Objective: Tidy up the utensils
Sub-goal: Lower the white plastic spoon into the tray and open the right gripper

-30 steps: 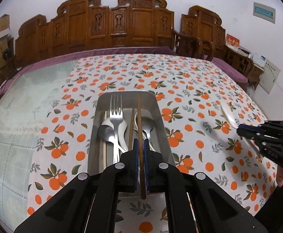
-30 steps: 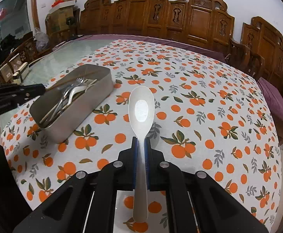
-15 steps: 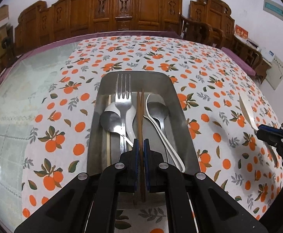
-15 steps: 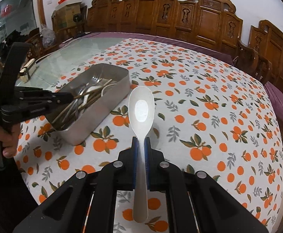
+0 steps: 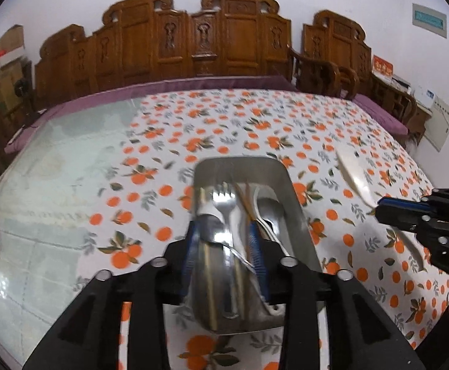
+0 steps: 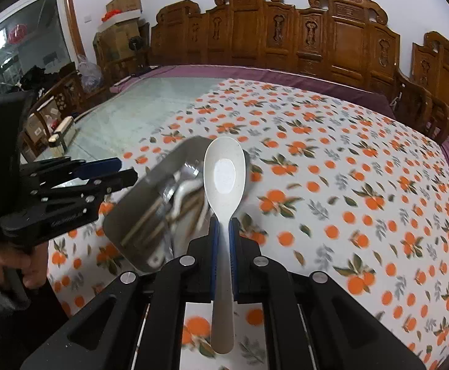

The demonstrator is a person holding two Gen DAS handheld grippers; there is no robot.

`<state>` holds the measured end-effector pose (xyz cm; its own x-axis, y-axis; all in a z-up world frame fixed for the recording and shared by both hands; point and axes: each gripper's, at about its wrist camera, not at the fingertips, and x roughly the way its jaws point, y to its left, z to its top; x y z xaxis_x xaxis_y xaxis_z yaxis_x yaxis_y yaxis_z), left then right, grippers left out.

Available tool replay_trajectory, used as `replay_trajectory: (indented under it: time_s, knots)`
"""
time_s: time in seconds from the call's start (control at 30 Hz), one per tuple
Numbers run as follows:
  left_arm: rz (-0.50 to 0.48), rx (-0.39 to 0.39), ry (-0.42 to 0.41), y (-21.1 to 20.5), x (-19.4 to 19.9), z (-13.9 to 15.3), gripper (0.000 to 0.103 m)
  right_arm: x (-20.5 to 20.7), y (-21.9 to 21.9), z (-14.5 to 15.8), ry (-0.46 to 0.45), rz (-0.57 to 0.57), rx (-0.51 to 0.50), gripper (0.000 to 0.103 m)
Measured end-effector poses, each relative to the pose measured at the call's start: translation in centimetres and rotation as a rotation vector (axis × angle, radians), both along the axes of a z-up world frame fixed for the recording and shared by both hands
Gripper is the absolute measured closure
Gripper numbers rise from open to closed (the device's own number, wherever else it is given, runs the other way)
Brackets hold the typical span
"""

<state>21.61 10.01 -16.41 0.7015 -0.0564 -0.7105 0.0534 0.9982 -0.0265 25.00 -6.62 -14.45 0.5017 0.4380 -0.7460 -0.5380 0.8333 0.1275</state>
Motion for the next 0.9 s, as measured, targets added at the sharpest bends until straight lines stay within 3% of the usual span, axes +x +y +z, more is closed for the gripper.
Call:
replay_trajectory:
  time_s: [0.07,0.13,0.2,0.37,0.43,0.5,0.9]
  knots:
    - [0.012,-0.006,-0.011,0.8,-0.1,0.5,0.058,0.4,1.1,0.2,0.002,0.002,0.015,0.095]
    - [0.032,-0.001,-0.021,1.5,-0.3,1.0,0.042,0.8,2.0,0.3,0.007,0.003,0.030,0.095]
    - [0.044,0.003,-0.030,2.2,-0.4,1.4,0.041,1.3,2.8,0.2,0.012,0.003,0.041,0.095]
    - [0.065,-0.024,-0.043,3.6,-0.5,2.0,0.028,2.2,4.5,-0.3,0.023,-0.001,0.058,0.095]
    - [0.074,-0.020,-0.051,3.9,-0.6,2.2,0.016,2.5,5.0,-0.5,0.029,-0.005,0.062,0.095]
    - [0.086,-0.021,-0.057,4.3,-0.6,2.2,0.012,2.9,5.5,-0.9,0.035,-0.011,0.071,0.095]
    - [0.132,-0.040,-0.052,6.3,-0.5,2.2,0.009,4.5,8.1,-3.1,0.073,-0.024,0.084,0.095]
